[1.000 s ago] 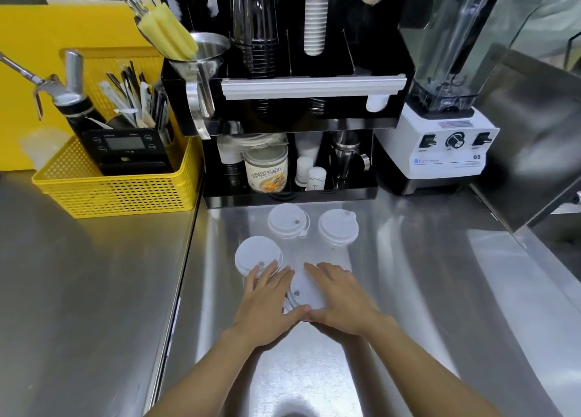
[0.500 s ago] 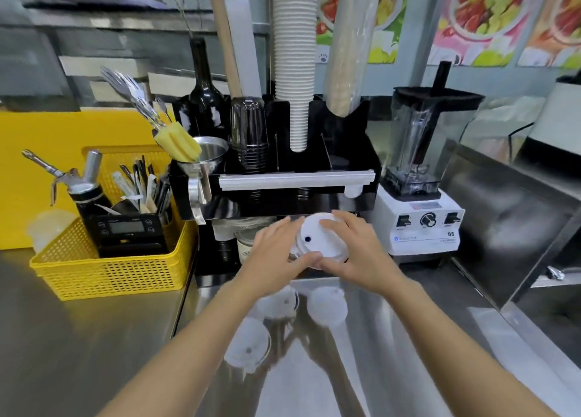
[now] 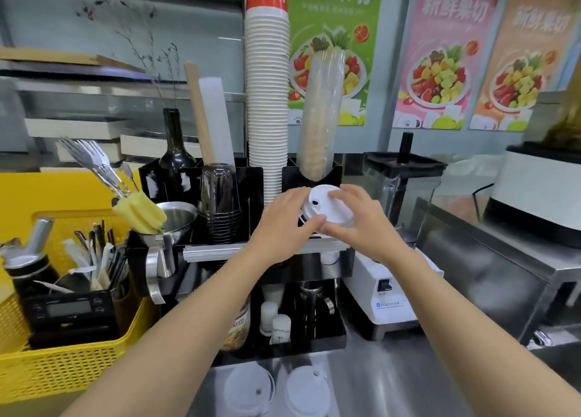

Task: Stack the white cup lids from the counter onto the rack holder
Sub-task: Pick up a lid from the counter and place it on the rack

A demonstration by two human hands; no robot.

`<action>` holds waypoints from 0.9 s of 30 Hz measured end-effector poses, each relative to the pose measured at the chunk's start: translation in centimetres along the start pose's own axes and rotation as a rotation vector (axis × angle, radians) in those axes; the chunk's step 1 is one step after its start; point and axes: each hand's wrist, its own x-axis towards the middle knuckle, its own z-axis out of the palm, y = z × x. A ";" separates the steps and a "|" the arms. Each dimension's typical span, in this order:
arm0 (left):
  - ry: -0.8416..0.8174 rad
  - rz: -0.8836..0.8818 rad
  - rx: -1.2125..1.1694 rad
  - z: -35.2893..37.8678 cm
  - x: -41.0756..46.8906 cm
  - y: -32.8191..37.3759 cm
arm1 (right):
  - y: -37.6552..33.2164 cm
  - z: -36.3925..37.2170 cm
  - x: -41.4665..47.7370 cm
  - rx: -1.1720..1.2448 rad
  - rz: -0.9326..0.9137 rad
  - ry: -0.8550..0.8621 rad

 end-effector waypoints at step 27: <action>-0.617 0.062 0.614 6.6 8.1 -6.3 | 8.5 5.2 10.1 -0.644 0.066 -0.691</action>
